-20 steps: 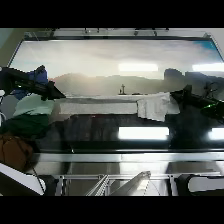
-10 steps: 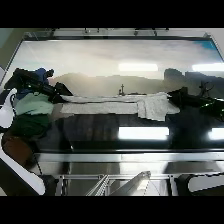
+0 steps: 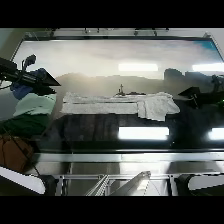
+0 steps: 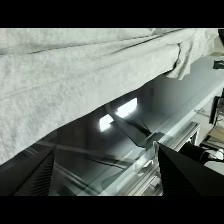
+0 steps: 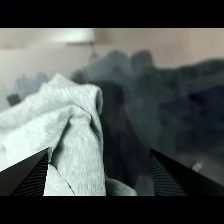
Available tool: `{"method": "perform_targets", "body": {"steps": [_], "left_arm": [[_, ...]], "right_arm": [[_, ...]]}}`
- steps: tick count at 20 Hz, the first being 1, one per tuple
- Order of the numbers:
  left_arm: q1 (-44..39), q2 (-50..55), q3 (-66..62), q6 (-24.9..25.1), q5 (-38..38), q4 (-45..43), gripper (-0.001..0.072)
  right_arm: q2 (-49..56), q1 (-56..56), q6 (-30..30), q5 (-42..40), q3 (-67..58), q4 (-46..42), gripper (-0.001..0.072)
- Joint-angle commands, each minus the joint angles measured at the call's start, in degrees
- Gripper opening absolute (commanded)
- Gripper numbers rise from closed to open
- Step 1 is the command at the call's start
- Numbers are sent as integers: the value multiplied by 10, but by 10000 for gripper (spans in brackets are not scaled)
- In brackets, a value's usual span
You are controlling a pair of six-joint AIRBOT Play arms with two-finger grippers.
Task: Fold the shirts.
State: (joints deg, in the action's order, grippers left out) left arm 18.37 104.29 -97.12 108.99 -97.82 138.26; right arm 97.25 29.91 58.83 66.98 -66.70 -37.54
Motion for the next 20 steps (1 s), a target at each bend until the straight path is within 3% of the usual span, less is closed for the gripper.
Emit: {"method": "perform_targets", "body": {"steps": [1, 4, 6, 7, 8, 9, 10, 11, 15, 20], "left_arm": [[0, -33, 0, -7, -2, 3, 694], [-6, -38, 0, -16, -8, 13, 672], [-18, -38, 0, -16, -9, 14, 217], [-26, -38, 0, -16, -8, 14, 71], [-36, -38, 0, -16, -7, 14, 29], [-52, -38, 0, -16, -5, 13, 30], [-70, -38, 0, -16, 5, 12, 30], [-91, -38, 0, -16, 20, 9, 30], [-203, -33, 63, -16, 161, 7, 30], [-365, 60, 81, -15, 296, 10, 29]], "right_arm": [[37, -38, 13, 36, -7, -17, 703], [54, -81, 13, 50, -7, -7, 703], [61, -108, 13, 50, -7, 5, 701], [63, -120, 13, 50, -7, 9, 628], [63, -130, 12, 50, -7, 12, 446], [63, -136, 12, 51, -9, 12, 218], [63, -136, 10, 51, -12, 12, 73], [63, -134, 10, 54, -16, 12, 13], [45, -101, 10, 136, -54, 11, 12], [30, -33, 12, 268, -114, 11, 12]]}}
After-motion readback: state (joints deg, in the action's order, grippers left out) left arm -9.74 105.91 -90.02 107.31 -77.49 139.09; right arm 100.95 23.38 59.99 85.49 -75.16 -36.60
